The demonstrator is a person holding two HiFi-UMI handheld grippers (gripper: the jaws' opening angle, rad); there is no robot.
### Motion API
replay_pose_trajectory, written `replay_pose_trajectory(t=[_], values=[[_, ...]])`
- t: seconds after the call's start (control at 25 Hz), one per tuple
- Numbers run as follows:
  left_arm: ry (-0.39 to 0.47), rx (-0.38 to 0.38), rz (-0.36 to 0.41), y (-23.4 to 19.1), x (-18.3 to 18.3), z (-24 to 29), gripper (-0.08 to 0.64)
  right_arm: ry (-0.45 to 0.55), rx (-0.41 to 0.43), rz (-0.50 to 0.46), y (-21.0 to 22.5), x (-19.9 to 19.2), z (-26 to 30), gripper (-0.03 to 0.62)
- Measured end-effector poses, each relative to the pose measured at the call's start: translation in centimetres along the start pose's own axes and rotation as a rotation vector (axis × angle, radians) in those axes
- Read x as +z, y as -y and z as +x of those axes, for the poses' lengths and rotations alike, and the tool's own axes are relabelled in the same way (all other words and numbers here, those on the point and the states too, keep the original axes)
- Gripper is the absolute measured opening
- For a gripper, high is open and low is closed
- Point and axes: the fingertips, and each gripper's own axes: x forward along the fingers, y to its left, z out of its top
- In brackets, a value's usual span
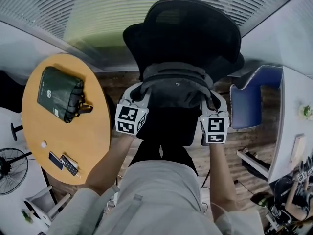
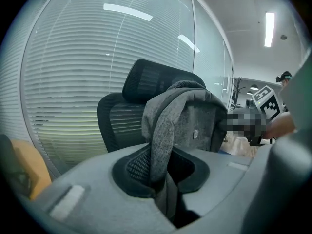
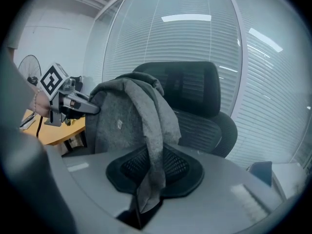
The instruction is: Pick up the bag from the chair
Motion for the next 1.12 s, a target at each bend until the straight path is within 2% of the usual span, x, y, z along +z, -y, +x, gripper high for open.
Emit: replay_pose_trajectory(t=[0.92,1.12], values=[[0.128,0.018,0.004,1.8,8.4,-8.2,0.058,0.111,-0.019,0.016,-0.6,8.7,-7.9,0.060],[0.148,0.014,-0.016,2.3,10.1,-9.9,0.058,0.134,-0.023,0.012,-0.7,10.6,-9.8,0.060]])
